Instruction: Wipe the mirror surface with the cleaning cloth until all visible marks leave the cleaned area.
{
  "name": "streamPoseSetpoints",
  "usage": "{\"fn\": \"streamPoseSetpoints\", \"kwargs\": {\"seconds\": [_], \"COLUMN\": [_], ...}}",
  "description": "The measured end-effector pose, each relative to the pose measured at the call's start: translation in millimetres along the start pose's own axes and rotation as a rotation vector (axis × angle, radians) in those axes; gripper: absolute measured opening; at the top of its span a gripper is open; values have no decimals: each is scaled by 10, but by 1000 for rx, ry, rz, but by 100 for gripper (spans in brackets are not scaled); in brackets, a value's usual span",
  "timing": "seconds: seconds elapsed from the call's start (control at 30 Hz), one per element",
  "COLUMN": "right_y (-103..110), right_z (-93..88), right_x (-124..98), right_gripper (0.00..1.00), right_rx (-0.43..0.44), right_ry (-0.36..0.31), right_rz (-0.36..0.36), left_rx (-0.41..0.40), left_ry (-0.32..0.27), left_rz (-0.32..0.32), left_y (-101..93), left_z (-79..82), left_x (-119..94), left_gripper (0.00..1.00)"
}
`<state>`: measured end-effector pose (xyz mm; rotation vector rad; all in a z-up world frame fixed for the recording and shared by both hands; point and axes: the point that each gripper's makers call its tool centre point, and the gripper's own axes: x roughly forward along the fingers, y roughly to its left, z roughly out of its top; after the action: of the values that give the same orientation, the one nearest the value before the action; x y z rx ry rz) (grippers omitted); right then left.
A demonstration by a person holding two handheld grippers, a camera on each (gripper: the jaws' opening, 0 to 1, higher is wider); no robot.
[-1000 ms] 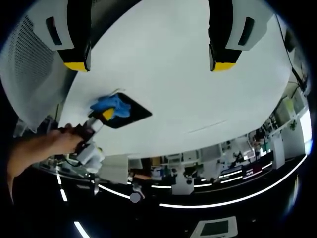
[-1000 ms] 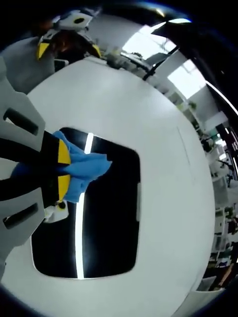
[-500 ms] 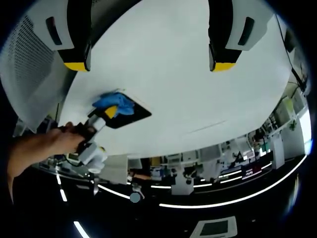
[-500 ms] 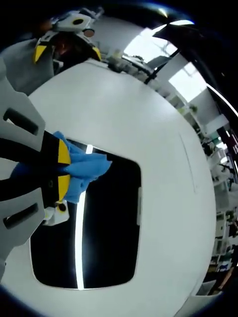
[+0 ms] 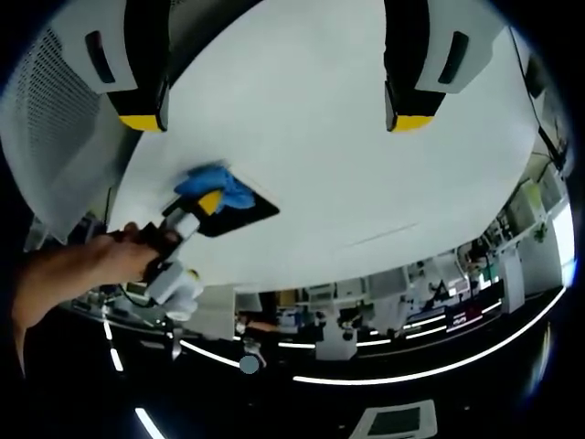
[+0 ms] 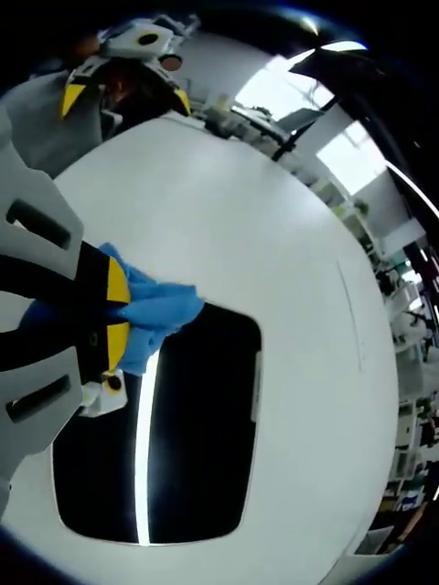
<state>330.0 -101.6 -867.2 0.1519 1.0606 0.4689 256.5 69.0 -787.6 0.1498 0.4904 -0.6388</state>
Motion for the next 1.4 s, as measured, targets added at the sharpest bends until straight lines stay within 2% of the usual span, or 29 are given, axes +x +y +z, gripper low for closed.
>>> {"fn": "streamPoseSetpoints", "kwargs": {"seconds": [1.4], "right_y": [33], "right_z": [18], "right_x": [30], "right_gripper": [0], "right_rx": [-15], "right_ry": [10], "right_rz": [16], "left_rx": [-1], "left_ry": [9], "left_rz": [-11], "left_y": [-13], "left_z": [-13], "left_x": [9], "left_gripper": [99]}}
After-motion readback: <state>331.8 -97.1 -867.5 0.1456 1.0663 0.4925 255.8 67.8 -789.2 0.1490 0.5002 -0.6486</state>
